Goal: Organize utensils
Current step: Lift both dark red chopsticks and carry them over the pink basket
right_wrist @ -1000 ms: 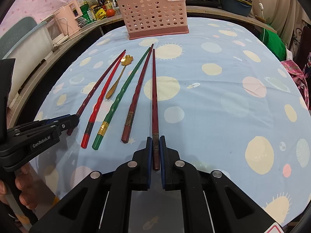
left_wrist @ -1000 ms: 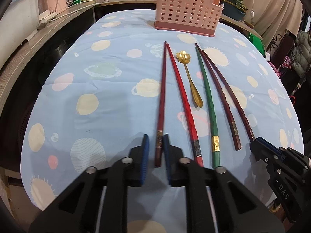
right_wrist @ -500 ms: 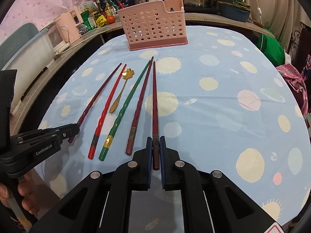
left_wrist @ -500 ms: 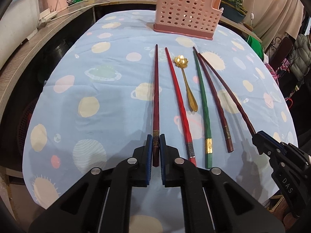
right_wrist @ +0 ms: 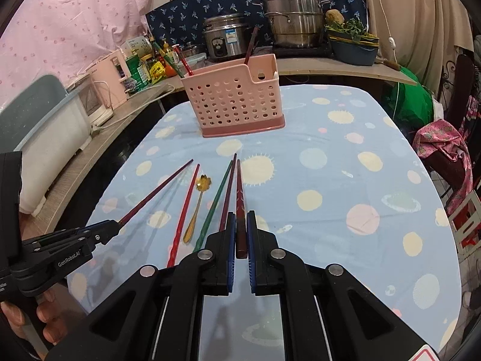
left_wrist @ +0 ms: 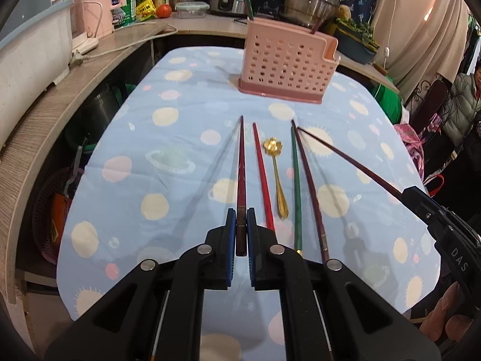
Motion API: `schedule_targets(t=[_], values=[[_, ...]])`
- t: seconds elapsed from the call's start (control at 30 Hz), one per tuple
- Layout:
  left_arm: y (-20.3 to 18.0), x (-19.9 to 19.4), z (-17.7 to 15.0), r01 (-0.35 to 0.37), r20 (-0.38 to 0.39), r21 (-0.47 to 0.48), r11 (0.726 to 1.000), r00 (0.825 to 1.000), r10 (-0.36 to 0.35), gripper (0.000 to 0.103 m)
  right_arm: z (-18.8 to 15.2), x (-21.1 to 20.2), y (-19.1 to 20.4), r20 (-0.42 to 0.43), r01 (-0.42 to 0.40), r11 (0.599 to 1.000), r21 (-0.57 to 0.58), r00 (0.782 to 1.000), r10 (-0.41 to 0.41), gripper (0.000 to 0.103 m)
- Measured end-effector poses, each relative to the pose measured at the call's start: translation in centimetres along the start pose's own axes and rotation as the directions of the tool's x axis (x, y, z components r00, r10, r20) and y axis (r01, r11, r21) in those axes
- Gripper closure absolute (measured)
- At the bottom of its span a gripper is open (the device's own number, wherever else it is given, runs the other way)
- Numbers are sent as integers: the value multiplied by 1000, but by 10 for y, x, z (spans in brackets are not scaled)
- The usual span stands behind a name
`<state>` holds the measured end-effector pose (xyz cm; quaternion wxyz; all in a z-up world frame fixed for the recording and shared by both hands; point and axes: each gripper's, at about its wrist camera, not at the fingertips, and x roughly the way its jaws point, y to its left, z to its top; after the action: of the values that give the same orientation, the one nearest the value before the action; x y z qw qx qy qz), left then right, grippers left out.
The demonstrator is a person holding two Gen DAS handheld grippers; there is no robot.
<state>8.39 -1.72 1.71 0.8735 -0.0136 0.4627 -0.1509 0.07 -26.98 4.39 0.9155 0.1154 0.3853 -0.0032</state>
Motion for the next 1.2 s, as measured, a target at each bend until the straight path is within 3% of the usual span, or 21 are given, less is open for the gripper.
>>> schedule_targets(t=[0.53,1.2], values=[[-8,-48,75,6,181,-8,1000,983,-4,96,73,-29,1,175,-11,1000,12,984,9,96],[-28,-68,133,59,241,20,998,968,-62,96,133,-34,-1,270,-40,999,25,962,32,96]])
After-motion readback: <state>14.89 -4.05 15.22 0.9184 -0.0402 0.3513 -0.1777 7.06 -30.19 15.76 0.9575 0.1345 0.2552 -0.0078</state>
